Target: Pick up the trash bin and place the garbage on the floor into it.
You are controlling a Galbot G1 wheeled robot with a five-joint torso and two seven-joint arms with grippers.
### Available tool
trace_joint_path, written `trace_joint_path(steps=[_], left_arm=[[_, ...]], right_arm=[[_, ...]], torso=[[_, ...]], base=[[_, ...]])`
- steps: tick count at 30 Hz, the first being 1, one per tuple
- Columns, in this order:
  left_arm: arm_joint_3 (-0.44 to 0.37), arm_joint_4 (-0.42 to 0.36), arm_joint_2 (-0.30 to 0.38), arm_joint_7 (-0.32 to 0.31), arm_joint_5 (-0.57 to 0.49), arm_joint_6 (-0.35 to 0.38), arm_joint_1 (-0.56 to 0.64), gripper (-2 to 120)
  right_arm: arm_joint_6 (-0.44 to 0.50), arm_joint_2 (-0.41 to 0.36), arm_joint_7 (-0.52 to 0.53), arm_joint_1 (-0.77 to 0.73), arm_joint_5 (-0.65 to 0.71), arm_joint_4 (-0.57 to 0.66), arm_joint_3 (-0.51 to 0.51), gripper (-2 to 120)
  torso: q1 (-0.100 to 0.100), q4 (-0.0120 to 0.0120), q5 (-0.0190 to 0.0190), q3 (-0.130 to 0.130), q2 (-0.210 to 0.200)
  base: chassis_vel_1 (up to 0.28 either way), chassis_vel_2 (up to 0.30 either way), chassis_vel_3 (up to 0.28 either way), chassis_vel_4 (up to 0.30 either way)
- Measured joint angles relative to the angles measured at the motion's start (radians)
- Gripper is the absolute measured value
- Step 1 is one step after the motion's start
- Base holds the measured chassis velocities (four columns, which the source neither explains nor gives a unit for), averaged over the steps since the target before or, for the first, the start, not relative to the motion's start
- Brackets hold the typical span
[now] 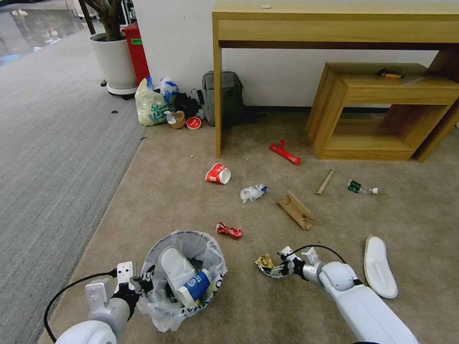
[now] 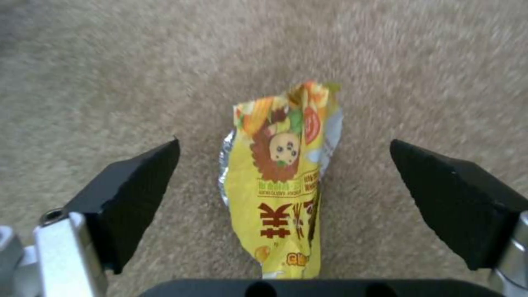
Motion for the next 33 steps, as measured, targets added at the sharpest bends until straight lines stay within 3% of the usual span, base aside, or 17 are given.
trace_joint_path(steps=[21, 27, 33], left_arm=[[-0.001, 0.014, 0.002, 0.0, 0.002, 0.0, -0.003, 0], [-0.003, 0.016, 0.002, 0.001, 0.001, 0.0, -0.003, 0], [-0.001, 0.017, 0.002, 0.001, 0.0, 0.0, -0.004, 0]], right_arm=[[0.02, 0.091, 0.033, 0.052, -0.03, -0.151, 0.017, 24], [0.023, 0.1, 0.047, 0.054, -0.032, -0.156, 0.016, 0], [0.024, 0.09, 0.064, 0.033, -0.029, -0.113, 0.022, 0]], torso=[[0.0, -0.0006, -0.0011, 0.0, 0.0], [0.0, 0.0, 0.0006, 0.0, 0.0], [0.0, 0.0002, 0.0008, 0.0, 0.0]], base=[[0.0, 0.0, 0.0, 0.0], [0.0, 0.0, 0.0, 0.0], [0.0, 0.0, 0.0, 0.0]])
